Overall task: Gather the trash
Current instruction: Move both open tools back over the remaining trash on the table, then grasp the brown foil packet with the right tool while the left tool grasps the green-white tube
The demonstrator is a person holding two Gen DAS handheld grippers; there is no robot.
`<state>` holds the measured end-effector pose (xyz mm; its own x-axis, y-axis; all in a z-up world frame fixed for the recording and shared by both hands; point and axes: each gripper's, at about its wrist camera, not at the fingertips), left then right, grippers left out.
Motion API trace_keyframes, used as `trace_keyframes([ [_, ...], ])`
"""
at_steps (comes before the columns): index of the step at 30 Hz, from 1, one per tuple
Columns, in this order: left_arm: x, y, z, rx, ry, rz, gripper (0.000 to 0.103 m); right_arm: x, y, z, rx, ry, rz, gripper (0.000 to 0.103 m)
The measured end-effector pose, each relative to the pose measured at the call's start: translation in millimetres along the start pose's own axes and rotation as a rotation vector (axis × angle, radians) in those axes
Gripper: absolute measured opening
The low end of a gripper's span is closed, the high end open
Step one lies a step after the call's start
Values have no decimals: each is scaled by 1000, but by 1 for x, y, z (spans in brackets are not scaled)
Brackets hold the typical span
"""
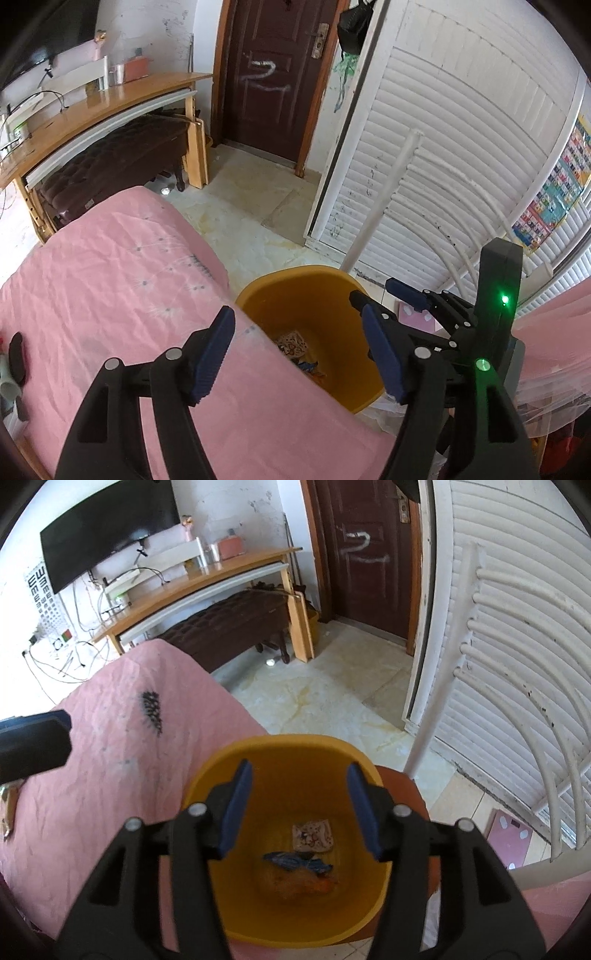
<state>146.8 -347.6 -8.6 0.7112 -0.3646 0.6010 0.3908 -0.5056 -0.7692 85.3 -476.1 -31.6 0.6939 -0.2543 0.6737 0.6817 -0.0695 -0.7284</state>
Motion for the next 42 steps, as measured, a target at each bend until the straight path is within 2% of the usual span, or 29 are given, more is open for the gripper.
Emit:
trace_keyframes([
  [6, -14, -40, 19, 21, 2, -67, 67, 6, -15, 28, 31, -52, -39, 62],
  [11, -31, -80, 45, 55, -4, -136, 67, 10, -24, 70, 74, -127, -60, 68],
  [17, -56, -121, 90, 122, -26, -184, 67, 12, -34, 117, 159, -190, -64, 69],
  [26, -91, -181, 170, 212, -126, -249, 67, -3, -48, 197, 248, -331, -36, 75],
  [34, -117, -198, 223, 284, -139, -210, 68, -22, -63, 256, 318, -429, -13, 82],
  [37, -131, -199, 244, 290, -111, -140, 76, -30, -66, 274, 362, -440, 0, 88],
  [42, -148, -204, 274, 278, -101, -107, 76, -45, -65, 307, 425, -489, 50, 94],
])
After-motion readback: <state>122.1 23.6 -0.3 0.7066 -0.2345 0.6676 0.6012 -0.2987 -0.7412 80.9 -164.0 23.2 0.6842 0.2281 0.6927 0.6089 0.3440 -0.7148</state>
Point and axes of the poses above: each gripper's, at about its wrist camera, not at the fingertips, and y roughly the way its jaws point, z to its left, x to its top, and after that the axes turned 2 degrees about -y, right-handed
